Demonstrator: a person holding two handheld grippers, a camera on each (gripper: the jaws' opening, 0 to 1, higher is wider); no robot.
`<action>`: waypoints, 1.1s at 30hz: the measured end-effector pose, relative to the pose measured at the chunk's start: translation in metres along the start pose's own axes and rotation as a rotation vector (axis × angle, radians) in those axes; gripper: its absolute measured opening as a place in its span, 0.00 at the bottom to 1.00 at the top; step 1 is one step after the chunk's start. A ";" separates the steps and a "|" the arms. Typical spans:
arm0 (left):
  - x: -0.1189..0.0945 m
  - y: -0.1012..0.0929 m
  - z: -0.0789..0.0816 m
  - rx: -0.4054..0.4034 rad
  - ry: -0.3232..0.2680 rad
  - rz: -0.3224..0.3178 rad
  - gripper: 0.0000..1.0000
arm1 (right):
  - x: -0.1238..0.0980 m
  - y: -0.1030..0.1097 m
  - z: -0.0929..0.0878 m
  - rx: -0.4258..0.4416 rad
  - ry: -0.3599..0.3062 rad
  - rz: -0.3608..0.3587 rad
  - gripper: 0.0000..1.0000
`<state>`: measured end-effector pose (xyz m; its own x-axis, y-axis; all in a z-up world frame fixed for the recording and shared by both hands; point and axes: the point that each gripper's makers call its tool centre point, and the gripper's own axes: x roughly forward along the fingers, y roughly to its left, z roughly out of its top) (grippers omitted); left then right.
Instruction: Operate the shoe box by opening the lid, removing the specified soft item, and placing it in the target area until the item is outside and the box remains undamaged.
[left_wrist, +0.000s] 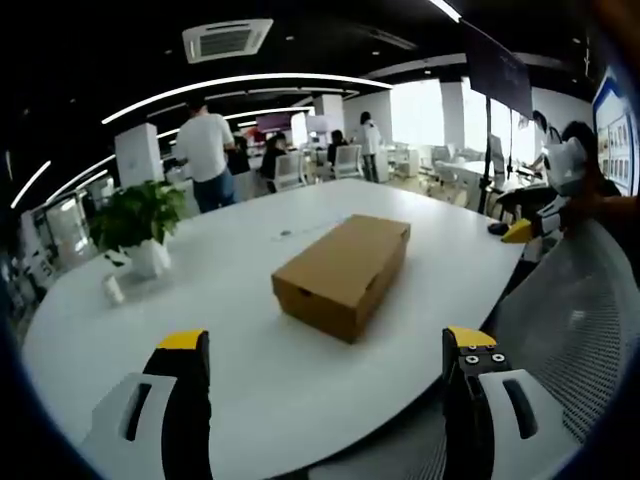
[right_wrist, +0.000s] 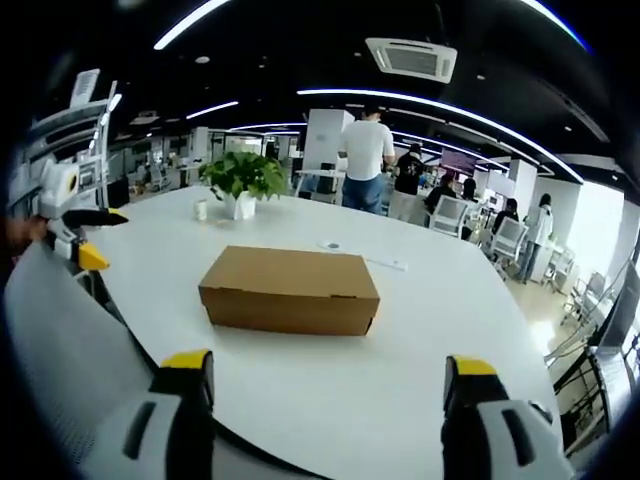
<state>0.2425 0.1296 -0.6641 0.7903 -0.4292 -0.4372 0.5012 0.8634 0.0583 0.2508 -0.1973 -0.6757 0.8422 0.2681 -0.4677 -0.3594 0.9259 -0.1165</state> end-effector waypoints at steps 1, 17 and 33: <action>0.000 0.000 0.000 -0.001 0.000 0.000 1.00 | 0.000 0.000 0.000 0.000 0.000 0.000 0.96; 0.001 -0.001 0.001 -0.007 0.002 0.001 1.00 | 0.000 -0.002 0.000 0.004 0.000 -0.002 0.96; 0.001 -0.002 0.003 -0.021 0.007 -0.013 1.00 | -0.001 -0.004 0.001 0.028 -0.002 -0.007 0.99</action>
<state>0.2440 0.1264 -0.6617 0.7812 -0.4386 -0.4442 0.5038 0.8631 0.0339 0.2519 -0.2012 -0.6739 0.8457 0.2622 -0.4648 -0.3423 0.9347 -0.0956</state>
